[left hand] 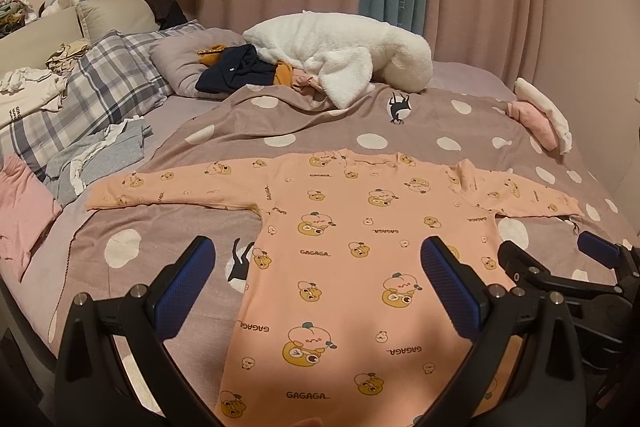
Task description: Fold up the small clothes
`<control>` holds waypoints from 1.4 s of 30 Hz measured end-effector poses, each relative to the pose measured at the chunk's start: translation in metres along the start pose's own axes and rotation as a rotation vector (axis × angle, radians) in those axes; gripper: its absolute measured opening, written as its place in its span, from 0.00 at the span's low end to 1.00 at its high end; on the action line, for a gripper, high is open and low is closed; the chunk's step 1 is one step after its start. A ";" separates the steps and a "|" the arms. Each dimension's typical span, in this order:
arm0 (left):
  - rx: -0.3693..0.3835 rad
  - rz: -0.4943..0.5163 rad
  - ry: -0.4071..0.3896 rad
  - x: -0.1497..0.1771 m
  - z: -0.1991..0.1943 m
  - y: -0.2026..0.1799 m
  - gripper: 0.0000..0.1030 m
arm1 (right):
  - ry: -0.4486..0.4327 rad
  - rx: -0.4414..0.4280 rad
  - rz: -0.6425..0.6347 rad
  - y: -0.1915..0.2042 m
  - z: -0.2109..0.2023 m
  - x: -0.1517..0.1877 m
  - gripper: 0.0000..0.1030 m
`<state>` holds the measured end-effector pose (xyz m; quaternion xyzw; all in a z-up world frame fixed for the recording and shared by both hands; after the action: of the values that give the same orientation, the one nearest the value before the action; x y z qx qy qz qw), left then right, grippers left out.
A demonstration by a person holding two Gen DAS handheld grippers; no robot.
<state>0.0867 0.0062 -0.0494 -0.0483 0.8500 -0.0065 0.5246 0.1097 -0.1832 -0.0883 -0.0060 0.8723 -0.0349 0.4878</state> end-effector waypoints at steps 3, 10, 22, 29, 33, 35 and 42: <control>0.020 0.001 0.007 0.001 0.000 -0.003 1.00 | 0.000 0.001 -0.002 -0.001 0.000 0.000 1.00; 0.023 0.008 0.002 0.001 0.000 -0.006 1.00 | 0.005 0.012 0.009 -0.005 0.002 0.000 1.00; 0.035 0.012 0.015 0.005 0.002 -0.008 1.00 | 0.004 0.028 0.010 -0.011 0.003 0.002 1.00; 0.039 0.014 0.011 0.006 0.001 -0.008 1.00 | 0.006 0.035 0.013 -0.013 0.004 0.002 1.00; 0.035 0.017 0.012 0.006 0.001 -0.008 1.00 | 0.008 0.042 0.014 -0.016 0.003 0.002 1.00; 0.034 0.016 0.012 0.005 0.000 -0.008 1.00 | 0.007 0.041 0.016 -0.016 0.003 0.002 1.00; 0.034 0.016 0.013 0.005 0.000 -0.008 1.00 | 0.008 0.040 0.015 -0.016 0.003 0.002 1.00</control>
<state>0.0847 -0.0021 -0.0536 -0.0327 0.8534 -0.0170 0.5200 0.1110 -0.1997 -0.0901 0.0105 0.8733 -0.0489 0.4846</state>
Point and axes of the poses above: each gripper's, at about its wrist camera, not at the fingertips, and z roughly the way its jaws point, y to its left, x to its underside, the point moved 10 cm from there along z, roughly the way its jaws point, and after that the axes turned 6 degrees about -y, right-handed, at the moved point
